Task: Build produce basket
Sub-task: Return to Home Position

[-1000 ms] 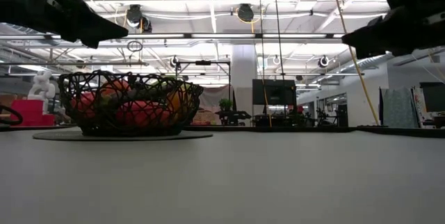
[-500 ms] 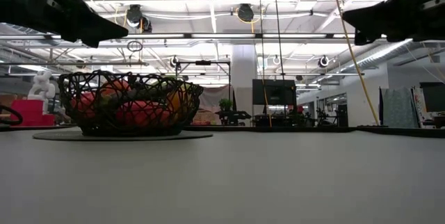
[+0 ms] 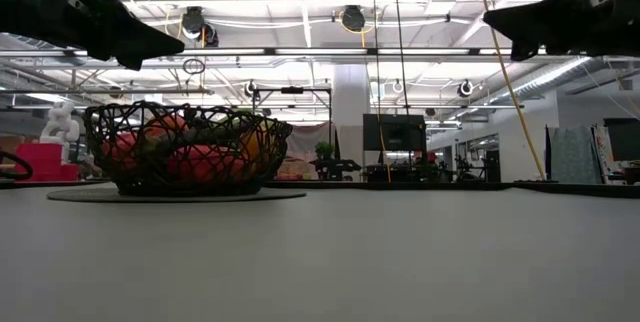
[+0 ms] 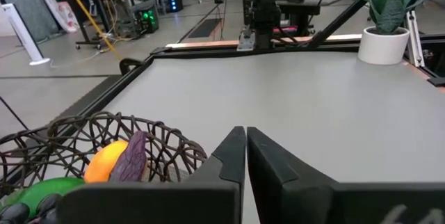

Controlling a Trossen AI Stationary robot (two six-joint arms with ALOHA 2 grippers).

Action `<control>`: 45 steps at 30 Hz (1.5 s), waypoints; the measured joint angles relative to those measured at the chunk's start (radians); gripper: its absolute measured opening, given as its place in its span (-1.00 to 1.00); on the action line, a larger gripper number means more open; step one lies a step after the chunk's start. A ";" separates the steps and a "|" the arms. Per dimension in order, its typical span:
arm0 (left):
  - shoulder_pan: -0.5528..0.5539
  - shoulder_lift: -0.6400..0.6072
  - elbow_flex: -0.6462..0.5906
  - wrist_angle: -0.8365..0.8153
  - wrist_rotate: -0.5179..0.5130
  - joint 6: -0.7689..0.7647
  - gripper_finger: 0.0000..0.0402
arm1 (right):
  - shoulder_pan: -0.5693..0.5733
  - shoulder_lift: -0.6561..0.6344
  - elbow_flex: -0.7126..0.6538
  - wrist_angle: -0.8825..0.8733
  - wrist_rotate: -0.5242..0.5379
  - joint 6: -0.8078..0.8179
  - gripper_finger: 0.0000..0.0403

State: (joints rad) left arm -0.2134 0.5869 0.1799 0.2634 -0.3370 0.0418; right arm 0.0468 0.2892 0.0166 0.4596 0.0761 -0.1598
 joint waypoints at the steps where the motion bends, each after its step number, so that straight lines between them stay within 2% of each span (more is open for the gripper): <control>1: 0.000 0.000 0.000 0.000 0.000 0.001 -0.92 | 0.000 -0.019 0.000 -0.026 0.000 -0.003 -1.00; 6: 0.000 0.000 0.000 0.000 0.000 0.001 -0.98 | 0.000 -0.127 -0.001 -0.163 -0.052 0.001 -1.00; 14: 0.000 0.000 0.000 -0.001 0.000 -0.012 -0.91 | 0.000 -0.289 -0.001 -0.301 -0.053 0.007 -1.00; 20: -0.001 0.000 0.000 -0.008 0.000 -0.024 -0.98 | -0.004 -0.287 -0.001 -0.358 -0.050 0.001 -1.00; 25: -0.001 0.000 0.000 -0.007 0.000 -0.023 -0.92 | -0.013 -0.287 -0.001 -0.425 -0.055 0.013 -1.00; 36: -0.001 -0.005 -0.001 -0.037 0.001 -0.021 -0.98 | -0.013 -0.273 -0.001 -0.430 -0.055 0.017 -1.00; 40: -0.001 -0.066 -0.048 0.000 0.023 0.003 -0.95 | -0.013 -0.273 -0.001 -0.424 -0.053 0.017 -1.00; 45: -0.001 -0.212 -0.157 0.023 0.023 0.005 -0.97 | -0.013 -0.273 -0.001 -0.423 -0.052 0.017 -1.00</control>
State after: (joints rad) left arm -0.2146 0.3752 0.0232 0.2861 -0.3138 0.0468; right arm 0.0334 0.0158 0.0158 0.0368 0.0238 -0.1432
